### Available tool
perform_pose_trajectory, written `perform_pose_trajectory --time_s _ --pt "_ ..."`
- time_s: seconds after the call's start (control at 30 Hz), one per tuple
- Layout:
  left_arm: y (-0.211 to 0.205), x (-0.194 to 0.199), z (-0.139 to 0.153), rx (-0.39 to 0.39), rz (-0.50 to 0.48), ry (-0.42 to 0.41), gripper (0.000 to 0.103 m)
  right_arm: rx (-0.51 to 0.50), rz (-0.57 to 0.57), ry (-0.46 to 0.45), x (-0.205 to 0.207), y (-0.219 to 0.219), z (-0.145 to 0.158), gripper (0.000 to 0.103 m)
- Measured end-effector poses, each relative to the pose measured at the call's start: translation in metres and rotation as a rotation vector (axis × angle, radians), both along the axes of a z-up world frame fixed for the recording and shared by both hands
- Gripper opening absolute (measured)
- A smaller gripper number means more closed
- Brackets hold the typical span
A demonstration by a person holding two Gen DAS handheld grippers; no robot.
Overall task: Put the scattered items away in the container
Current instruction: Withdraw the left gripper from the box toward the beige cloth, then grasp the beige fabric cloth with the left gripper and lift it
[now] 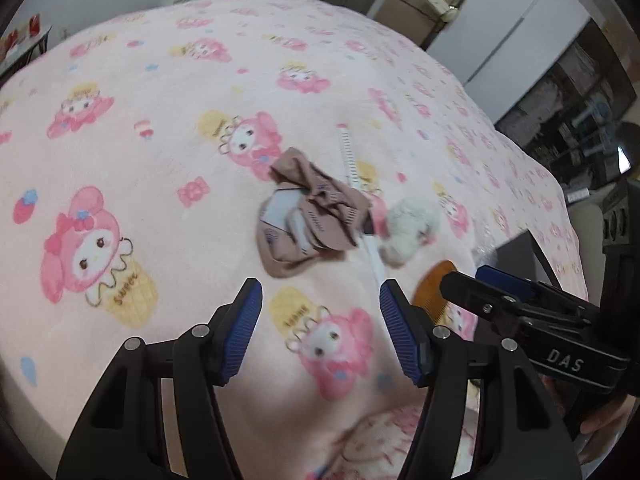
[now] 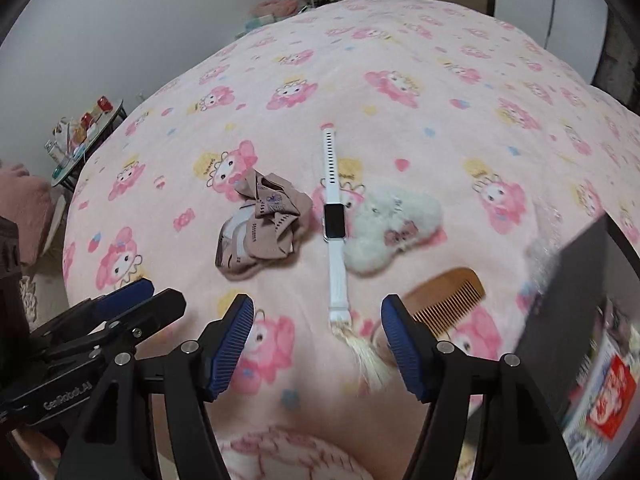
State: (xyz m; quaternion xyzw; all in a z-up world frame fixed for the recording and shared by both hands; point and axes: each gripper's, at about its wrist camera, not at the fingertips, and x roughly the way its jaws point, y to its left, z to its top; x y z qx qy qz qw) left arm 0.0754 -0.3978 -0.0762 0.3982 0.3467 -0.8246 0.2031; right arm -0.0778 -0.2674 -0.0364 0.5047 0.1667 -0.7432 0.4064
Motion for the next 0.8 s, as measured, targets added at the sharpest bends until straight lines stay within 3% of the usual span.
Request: perform_pose_trajectory --time_s 0.17,0.33,0.4,0.43,0.5,0.53,0.63,0.8 --pt "-0.035 -0.017 -0.042 0.099 0.043 -0.003 0.062 0.034 0.039 -0.057 -0.018 -0.036 -0.033 0.064" --pt "-0.055 -0.035 -0.083 0.209 0.069 0.037 0.062 0.007 0.078 -0.162 -0.035 -0.068 -0.061 0.064" --pt "-0.060 -0.037 -0.096 0.251 0.094 0.049 0.058 -0.005 0.079 -0.245 -0.044 -0.078 -0.076 0.064" --pt "-0.061 -0.036 -0.098 0.257 0.098 0.061 0.051 -0.009 0.078 -0.275 -0.047 -0.080 -0.082 0.063" --pt "-0.060 -0.036 -0.097 0.293 0.064 0.104 0.032 -0.019 0.085 -0.320 -0.049 -0.082 -0.089 0.051" --pt "-0.059 -0.036 -0.095 0.314 0.052 0.121 0.023 -0.028 0.094 -0.341 -0.047 -0.083 -0.091 0.035" --pt "-0.051 -0.034 -0.082 0.253 0.029 0.118 0.018 -0.033 0.061 -0.321 -0.043 -0.078 -0.084 0.020" --pt "-0.038 -0.019 -0.054 0.241 0.000 0.180 0.016 -0.068 0.063 -0.257 -0.026 -0.060 -0.054 0.016"
